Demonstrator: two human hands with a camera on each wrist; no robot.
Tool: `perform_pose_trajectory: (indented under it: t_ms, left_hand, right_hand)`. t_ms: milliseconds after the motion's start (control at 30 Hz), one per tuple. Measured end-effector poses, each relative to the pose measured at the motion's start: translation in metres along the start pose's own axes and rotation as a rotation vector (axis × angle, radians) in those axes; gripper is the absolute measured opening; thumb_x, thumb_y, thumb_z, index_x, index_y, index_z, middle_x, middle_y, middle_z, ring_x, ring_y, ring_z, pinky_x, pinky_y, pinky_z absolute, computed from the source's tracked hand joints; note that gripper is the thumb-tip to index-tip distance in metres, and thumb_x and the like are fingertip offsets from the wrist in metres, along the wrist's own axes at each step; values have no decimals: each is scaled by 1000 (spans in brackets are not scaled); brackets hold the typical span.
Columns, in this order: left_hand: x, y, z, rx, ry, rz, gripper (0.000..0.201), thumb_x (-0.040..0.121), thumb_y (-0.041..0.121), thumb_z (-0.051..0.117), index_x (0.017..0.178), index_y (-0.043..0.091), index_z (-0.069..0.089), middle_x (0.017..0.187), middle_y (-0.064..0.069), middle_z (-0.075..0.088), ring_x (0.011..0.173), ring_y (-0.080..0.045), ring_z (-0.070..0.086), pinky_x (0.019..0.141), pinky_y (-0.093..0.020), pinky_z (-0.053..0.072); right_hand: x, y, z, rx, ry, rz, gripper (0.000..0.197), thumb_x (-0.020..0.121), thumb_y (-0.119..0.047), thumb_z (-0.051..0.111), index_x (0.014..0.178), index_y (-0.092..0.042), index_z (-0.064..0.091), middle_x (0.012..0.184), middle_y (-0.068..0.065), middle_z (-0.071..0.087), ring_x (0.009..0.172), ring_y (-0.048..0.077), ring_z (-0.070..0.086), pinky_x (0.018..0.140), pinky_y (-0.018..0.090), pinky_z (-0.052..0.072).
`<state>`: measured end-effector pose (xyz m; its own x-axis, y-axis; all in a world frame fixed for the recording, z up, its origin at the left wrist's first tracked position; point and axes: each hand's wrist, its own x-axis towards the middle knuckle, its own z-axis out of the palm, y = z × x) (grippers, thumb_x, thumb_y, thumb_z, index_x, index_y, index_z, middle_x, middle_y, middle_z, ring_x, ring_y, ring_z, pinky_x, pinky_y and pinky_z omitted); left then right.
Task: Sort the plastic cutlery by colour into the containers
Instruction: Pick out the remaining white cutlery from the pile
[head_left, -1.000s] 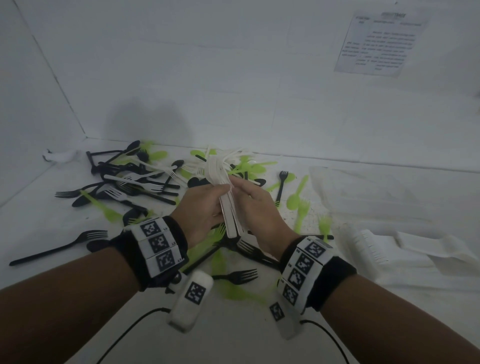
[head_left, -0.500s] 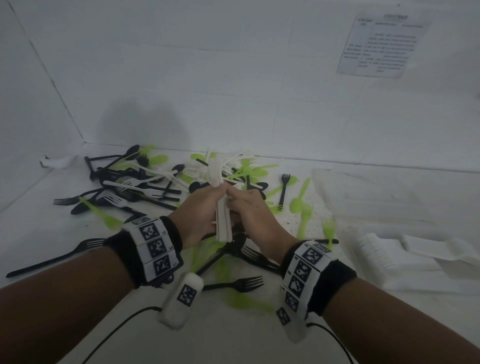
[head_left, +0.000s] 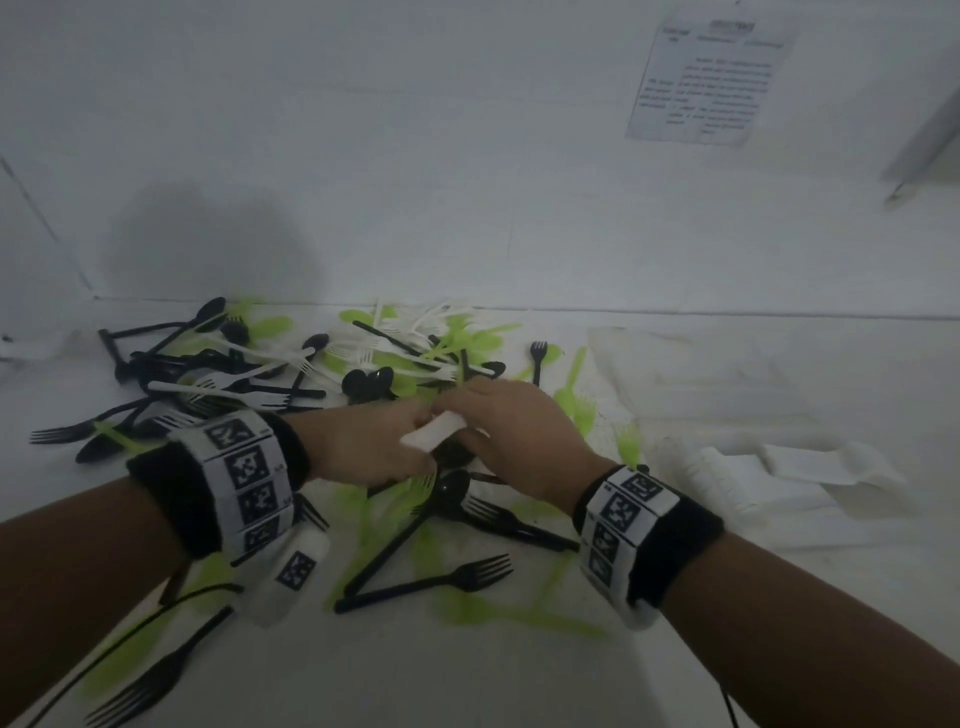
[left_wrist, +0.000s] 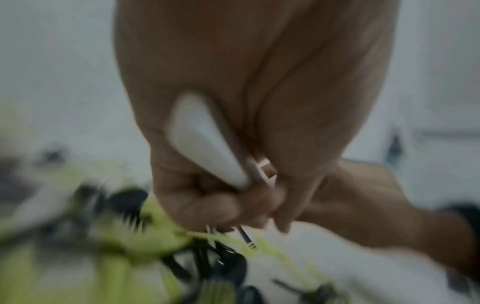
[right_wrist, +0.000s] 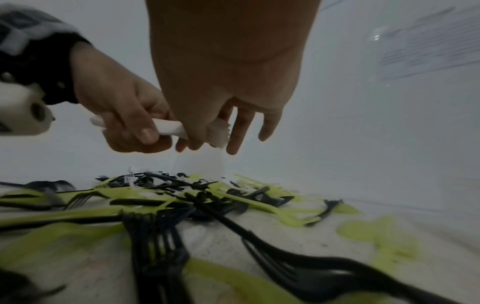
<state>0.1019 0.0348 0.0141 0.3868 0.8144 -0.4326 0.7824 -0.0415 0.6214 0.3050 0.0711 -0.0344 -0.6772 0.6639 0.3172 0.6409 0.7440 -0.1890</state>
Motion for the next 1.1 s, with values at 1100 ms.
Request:
perform_pose_trajectory:
  t_ms: [1100]
  left_hand:
    - [203,316,194,788,114,406,25,107,33,42,128,18,44,123,-5,54,110,-25,51,95,-45,48]
  right_hand:
    - [-330,262,-171,-154,-193,682,33,101,-42,57,134,-37,62,120,0,63,108,29,56,97,44,45]
